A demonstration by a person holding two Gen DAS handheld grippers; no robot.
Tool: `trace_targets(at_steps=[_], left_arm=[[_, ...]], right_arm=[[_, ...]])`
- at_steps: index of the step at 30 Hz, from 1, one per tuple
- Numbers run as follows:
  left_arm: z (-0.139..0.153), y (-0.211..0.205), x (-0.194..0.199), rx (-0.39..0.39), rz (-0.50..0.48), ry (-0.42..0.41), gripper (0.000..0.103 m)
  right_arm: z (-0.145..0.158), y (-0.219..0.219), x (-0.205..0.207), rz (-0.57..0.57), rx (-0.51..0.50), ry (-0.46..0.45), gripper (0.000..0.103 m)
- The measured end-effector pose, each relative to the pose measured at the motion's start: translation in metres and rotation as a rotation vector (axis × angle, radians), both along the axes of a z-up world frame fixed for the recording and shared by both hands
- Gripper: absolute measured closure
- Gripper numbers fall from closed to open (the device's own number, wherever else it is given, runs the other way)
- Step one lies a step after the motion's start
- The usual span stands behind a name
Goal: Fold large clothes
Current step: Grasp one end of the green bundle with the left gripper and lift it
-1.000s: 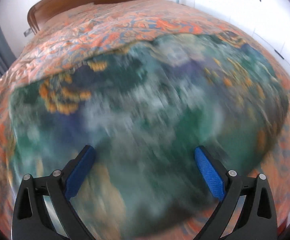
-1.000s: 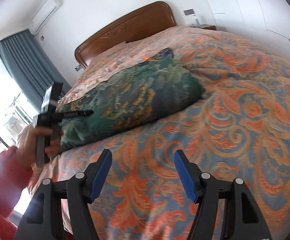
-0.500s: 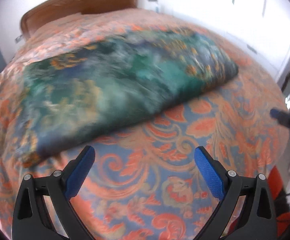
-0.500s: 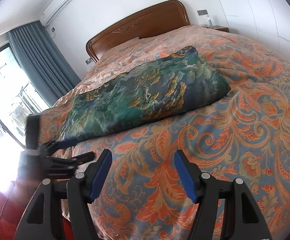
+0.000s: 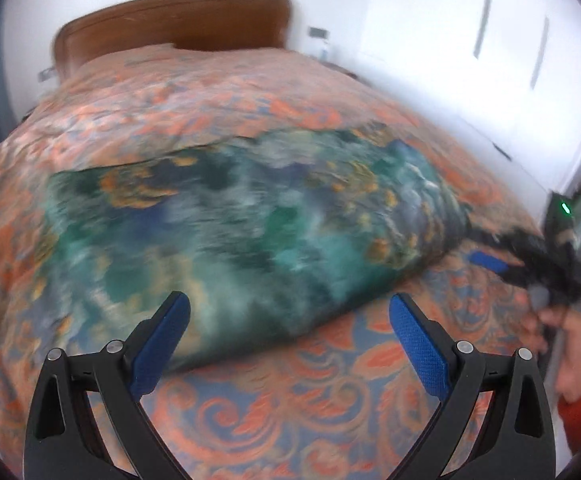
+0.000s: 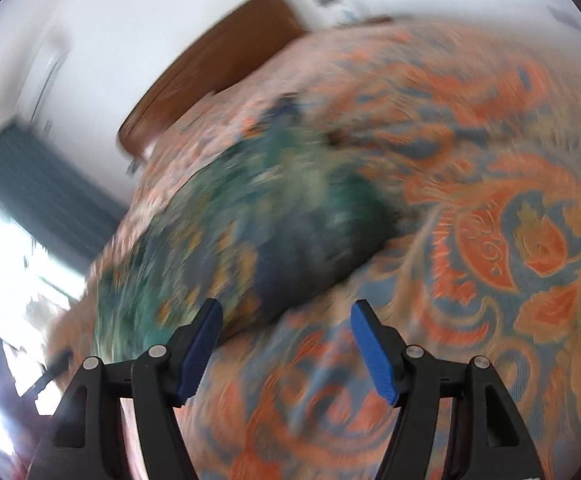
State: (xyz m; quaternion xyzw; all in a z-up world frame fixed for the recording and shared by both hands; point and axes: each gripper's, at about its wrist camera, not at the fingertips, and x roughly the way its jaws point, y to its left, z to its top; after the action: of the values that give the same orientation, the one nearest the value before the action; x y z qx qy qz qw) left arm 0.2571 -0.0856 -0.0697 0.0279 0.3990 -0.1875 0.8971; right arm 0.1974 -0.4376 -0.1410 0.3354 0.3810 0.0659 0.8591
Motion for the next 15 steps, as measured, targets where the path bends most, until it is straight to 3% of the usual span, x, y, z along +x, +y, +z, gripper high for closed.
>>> trace_targets(at_steps=[5, 8, 10, 12, 15], left_arm=[[-0.035, -0.047, 0.028, 0.061, -0.068, 0.086, 0.003], [-0.073, -0.071, 0.048, 0.15, -0.095, 0.172, 0.003], [-0.088, -0.08, 0.051, 0.223, -0.115, 0.169, 0.001], [-0.093, -0.083, 0.051, 0.251, -0.13, 0.17, 0.001], [-0.082, -0.079, 0.046, 0.232, -0.153, 0.181, 0.002]], right_arm=[[-0.033, -0.034, 0.031, -0.109, 0.246, 0.059, 0.032], [-0.048, -0.037, 0.053, -0.128, 0.304, 0.102, 0.026], [-0.057, -0.036, 0.062, -0.152, 0.333, 0.117, 0.017], [-0.06, -0.034, 0.069, -0.174, 0.359, 0.095, 0.017], [-0.058, -0.031, 0.078, -0.153, 0.345, 0.062, 0.05]])
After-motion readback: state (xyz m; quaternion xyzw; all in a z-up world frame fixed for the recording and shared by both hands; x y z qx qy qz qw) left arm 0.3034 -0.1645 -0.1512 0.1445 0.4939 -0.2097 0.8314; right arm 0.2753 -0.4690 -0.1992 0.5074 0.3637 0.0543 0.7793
